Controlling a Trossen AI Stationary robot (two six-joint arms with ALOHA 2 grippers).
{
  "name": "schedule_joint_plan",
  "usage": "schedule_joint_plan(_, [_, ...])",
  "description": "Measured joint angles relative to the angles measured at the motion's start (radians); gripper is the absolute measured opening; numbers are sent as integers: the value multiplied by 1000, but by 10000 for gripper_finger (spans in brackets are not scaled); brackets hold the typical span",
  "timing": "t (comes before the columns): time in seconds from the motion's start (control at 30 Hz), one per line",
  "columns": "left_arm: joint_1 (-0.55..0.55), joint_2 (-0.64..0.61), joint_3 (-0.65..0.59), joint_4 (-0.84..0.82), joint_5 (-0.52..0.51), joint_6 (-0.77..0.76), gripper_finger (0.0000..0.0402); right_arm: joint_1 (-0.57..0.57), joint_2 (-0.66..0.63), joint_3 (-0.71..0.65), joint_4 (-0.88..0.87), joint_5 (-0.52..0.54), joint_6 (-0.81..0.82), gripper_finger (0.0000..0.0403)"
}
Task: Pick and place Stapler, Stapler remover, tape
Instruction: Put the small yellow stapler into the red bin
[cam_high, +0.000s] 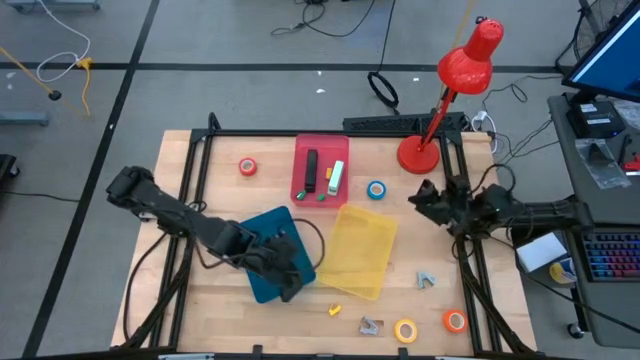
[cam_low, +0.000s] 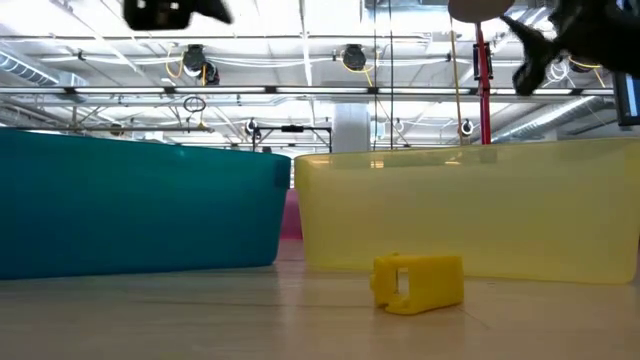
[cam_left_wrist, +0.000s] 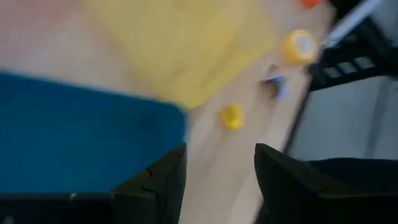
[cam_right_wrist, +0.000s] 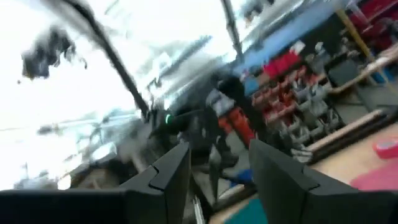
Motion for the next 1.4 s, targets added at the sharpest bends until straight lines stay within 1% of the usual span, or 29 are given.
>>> schedule_joint_plan(0.1, [-5, -71, 0, -133, -42, -12, 186, 65, 69, 116, -31, 1, -108, 157])
schedule_joint_plan(0.17, [-12, -124, 0, -210, -86, -11, 186, 114, 158, 189, -67, 3, -179, 157])
schedule_joint_plan(0.3, [-42, -236, 0, -306, -172, 0, 186, 206, 353, 344, -90, 6, -297, 157])
schedule_joint_plan(0.47, [-97, -357, -11, -380, -251, 6, 186, 307, 602, 570, -209, 8, -400, 157])
schedule_joint_plan(0.6, [-153, -443, -70, -376, -296, -2, 186, 376, 777, 771, -361, 8, -472, 157])
schedule_joint_plan(0.73, [-207, -521, -164, -360, -329, -22, 186, 437, 936, 969, -518, 22, -522, 157])
schedule_joint_plan(0.87, [-247, -609, -291, -255, -334, -17, 186, 497, 1078, 1144, -654, 103, -585, 157])
schedule_joint_plan(0.97, [-277, -684, -403, -148, -332, -8, 186, 533, 1173, 1255, -711, 149, -612, 157])
schedule_joint_plan(1.1, [-311, -781, -540, -37, -328, 2, 186, 569, 1291, 1344, -727, 194, -625, 157])
schedule_joint_plan(1.17, [-325, -825, -593, -21, -317, -3, 186, 582, 1341, 1377, -725, 213, -614, 157])
schedule_joint_plan(1.3, [-347, -906, -667, -4, -304, -10, 186, 593, 1446, 1419, -727, 215, -546, 157])
schedule_joint_plan(1.4, [-357, -964, -697, -4, -305, 3, 186, 593, 1523, 1442, -729, 206, -510, 157])
